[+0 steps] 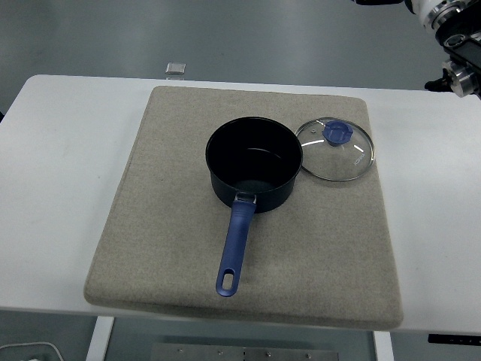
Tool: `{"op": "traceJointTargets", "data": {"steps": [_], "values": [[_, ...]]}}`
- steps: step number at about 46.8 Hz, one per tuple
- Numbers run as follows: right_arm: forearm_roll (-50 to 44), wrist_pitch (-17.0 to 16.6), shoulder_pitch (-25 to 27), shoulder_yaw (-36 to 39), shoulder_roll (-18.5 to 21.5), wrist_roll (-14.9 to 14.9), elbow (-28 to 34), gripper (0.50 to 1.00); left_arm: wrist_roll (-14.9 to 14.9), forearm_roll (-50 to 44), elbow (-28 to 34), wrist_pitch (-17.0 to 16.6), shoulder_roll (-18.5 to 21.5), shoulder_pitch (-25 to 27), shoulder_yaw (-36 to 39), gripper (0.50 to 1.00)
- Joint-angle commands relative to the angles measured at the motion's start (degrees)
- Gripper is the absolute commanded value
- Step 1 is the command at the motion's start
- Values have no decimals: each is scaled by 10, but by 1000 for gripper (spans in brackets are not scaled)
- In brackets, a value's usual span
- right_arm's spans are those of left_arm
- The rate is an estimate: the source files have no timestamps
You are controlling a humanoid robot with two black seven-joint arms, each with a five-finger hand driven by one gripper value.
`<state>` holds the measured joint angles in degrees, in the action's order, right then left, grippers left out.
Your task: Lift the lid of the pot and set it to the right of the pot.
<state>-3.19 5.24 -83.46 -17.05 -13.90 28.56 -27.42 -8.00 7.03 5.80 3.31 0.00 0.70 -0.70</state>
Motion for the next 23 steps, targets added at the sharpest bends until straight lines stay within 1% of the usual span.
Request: {"op": "traceJointTargets", "data": {"steps": [1, 12, 19, 23], "values": [[12, 1, 7, 1, 1, 0, 0, 901, 0, 0, 0, 0, 0, 0, 0, 1000], [64, -2, 18, 1, 5, -1, 0, 901, 0, 0, 0, 0, 0, 0, 0, 1000], [72, -2, 25, 3, 9, -10, 0, 901, 0, 0, -1, 0, 0, 0, 0, 1000], [72, -1, 30, 20, 12, -10, 0, 901, 0, 0, 0, 0, 0, 0, 0, 1000]]}}
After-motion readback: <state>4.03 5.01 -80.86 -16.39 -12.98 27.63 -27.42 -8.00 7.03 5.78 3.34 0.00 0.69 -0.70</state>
